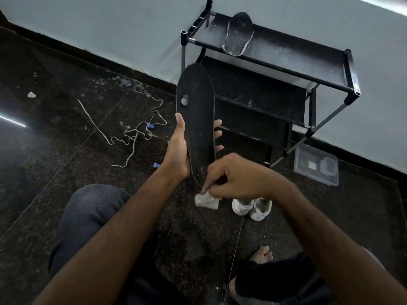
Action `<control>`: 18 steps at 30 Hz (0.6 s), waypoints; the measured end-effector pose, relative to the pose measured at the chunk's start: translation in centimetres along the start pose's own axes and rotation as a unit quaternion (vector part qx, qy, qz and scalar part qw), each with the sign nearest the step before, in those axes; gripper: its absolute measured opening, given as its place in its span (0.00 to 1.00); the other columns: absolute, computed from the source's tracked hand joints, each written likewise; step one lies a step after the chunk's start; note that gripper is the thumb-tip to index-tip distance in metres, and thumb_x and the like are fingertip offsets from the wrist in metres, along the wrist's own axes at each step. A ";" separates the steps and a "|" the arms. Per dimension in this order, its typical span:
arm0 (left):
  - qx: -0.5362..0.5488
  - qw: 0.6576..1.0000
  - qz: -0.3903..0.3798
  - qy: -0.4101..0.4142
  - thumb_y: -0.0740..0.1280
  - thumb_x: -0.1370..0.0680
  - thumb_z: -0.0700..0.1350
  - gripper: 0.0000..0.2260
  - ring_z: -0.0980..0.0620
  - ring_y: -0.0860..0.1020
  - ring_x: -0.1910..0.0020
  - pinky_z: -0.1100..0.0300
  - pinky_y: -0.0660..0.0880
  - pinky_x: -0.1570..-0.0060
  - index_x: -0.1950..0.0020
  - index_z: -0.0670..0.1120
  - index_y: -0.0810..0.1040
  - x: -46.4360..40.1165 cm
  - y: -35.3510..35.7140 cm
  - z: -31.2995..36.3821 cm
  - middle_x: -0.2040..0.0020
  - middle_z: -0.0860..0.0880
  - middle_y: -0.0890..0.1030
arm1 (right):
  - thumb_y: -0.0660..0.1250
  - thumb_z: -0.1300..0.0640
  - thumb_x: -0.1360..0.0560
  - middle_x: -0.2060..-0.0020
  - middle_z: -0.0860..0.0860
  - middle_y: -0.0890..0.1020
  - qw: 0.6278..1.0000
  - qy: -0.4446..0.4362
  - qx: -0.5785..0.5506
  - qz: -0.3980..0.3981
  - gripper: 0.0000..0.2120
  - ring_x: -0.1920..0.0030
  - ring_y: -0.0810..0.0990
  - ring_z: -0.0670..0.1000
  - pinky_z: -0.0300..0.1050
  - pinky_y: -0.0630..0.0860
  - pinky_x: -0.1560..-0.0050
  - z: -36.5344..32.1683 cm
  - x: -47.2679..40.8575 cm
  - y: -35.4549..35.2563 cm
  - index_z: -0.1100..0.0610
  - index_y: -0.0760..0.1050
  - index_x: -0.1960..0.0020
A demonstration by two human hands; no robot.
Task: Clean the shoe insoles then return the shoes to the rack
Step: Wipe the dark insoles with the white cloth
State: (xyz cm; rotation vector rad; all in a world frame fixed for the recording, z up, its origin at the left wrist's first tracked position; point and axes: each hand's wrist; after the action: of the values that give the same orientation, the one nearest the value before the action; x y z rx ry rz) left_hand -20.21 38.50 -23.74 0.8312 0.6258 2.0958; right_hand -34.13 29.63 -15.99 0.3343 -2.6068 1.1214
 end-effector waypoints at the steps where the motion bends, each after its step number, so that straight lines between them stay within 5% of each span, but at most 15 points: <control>1: -0.004 1.000 -0.006 0.000 0.43 0.20 0.70 0.40 0.47 0.77 0.34 0.46 0.77 0.39 0.30 0.43 0.76 -0.2 0.0 0.0 0.31 0.45 0.79 | 0.70 0.62 0.24 0.58 0.43 0.82 0.999 -0.004 -0.030 0.044 0.07 0.58 0.80 0.40 0.33 0.76 0.58 0.1 0.4 -0.5 0.55 0.85 0.49; 5: 0.015 0.999 -0.037 -0.035 0.44 0.22 0.74 0.44 0.42 0.75 0.30 0.46 0.71 0.29 0.27 0.40 0.74 -0.3 0.2 0.0 0.30 0.39 0.77 | 0.70 0.58 0.23 0.56 0.42 0.81 0.932 0.041 -0.036 0.357 0.10 0.59 0.79 0.39 0.30 0.72 0.60 1.0 -0.6 -0.9 0.51 0.85 0.43; 7: 0.030 0.997 -0.049 -0.042 0.45 0.22 0.74 0.45 0.41 0.75 0.30 0.45 0.68 0.27 0.26 0.39 0.72 -0.1 0.3 -0.1 0.30 0.39 0.76 | 0.68 0.54 0.22 0.56 0.43 0.80 0.913 0.068 0.039 0.401 0.11 0.57 0.77 0.41 0.38 0.76 0.56 1.2 -1.8 0.4 0.49 0.83 0.41; 10: 0.016 0.999 -0.025 -0.023 0.43 0.20 0.71 0.40 0.44 0.78 0.36 0.45 0.69 0.30 0.30 0.42 0.77 -0.1 0.1 -0.2 0.33 0.42 0.80 | 0.66 0.51 0.24 0.60 0.43 0.78 0.981 0.029 0.096 0.168 0.09 0.59 0.76 0.43 0.48 0.79 0.55 0.6 -1.4 1.6 0.51 0.84 0.52; 12: -0.016 1.000 -0.017 0.010 0.41 0.19 0.69 0.38 0.46 0.78 0.34 0.45 0.70 0.30 0.32 0.44 0.77 -0.1 -0.2 -0.2 0.32 0.45 0.80 | 0.70 0.58 0.25 0.61 0.42 0.80 1.000 0.003 0.010 0.020 0.06 0.61 0.79 0.42 0.36 0.77 0.58 0.0 -0.5 0.6 0.54 0.86 0.53; 13: -0.016 1.000 -0.022 0.012 0.41 0.19 0.69 0.38 0.46 0.78 0.34 0.44 0.70 0.29 0.32 0.44 0.78 -0.1 -0.2 -0.1 0.31 0.45 0.79 | 0.70 0.61 0.25 0.60 0.42 0.81 0.999 -0.009 -0.032 0.027 0.06 0.60 0.80 0.41 0.33 0.76 0.59 -0.1 -0.1 -0.1 0.55 0.86 0.51; 18: 0.033 0.999 -0.029 -0.022 0.45 0.20 0.71 0.41 0.45 0.81 0.36 0.48 0.73 0.31 0.33 0.40 0.79 0.0 0.6 0.0 0.35 0.40 0.81 | 0.70 0.59 0.23 0.56 0.43 0.82 0.921 0.045 -0.014 0.387 0.10 0.56 0.78 0.38 0.33 0.74 0.55 0.7 -1.4 -1.1 0.52 0.84 0.43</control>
State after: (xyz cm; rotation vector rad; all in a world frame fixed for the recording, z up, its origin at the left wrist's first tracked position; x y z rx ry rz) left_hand -20.52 38.12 -23.35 0.8823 0.6903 2.0091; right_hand -32.55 28.50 -16.18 -0.8122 -2.7111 1.2550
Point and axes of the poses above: each hand's wrist, its own x-axis away from the middle knuckle, its own y-axis out of the palm, z = x × y
